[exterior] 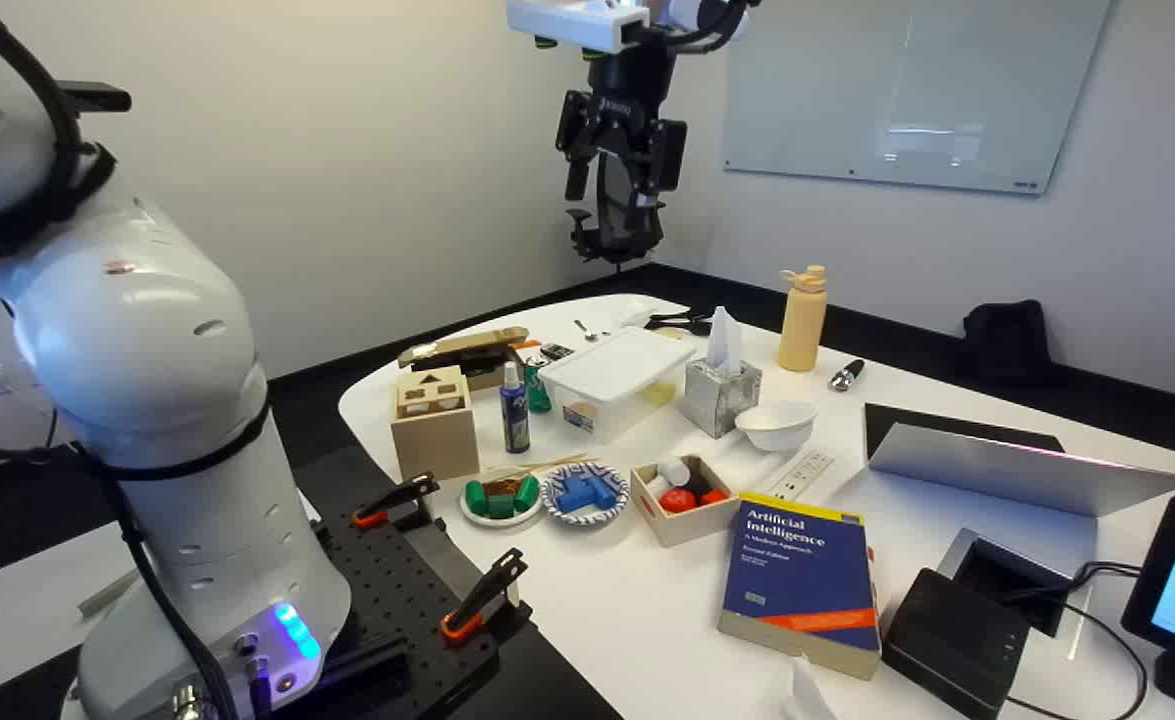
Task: Move the lunchbox forward
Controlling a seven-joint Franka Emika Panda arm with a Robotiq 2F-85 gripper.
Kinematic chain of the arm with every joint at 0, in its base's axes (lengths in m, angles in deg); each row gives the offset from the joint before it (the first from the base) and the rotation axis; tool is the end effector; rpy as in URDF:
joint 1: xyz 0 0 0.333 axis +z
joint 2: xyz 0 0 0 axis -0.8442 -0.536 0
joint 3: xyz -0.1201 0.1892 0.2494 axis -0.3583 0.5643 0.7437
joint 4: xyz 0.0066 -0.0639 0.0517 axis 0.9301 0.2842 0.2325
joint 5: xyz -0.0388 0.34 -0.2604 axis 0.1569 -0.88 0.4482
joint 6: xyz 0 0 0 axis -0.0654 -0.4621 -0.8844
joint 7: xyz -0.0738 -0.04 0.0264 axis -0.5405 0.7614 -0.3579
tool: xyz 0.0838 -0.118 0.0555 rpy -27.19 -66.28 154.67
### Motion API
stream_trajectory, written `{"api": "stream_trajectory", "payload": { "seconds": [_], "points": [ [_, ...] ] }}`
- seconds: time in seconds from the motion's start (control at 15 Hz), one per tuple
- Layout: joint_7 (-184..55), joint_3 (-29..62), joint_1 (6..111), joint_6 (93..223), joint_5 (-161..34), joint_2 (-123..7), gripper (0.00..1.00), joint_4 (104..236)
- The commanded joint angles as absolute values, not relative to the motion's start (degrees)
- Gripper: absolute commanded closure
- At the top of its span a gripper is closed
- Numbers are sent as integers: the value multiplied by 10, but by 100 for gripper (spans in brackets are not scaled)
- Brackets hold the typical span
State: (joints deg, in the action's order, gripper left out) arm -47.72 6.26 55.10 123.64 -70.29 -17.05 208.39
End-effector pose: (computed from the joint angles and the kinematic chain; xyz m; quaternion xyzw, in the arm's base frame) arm 0.4175 -0.1190 0.4654 -0.9942 0.0313 0.0394 0.0950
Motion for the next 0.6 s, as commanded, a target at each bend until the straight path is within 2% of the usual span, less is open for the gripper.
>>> {"api": "stream_trajectory", "payload": {
  "seconds": [0.0, 0.53],
  "points": [
    [-472, 75, 536, 1235, -708, -173, 0, 2082],
    [-344, 149, 618, 1434, -812, -399, 0, 2053]
  ]
}}
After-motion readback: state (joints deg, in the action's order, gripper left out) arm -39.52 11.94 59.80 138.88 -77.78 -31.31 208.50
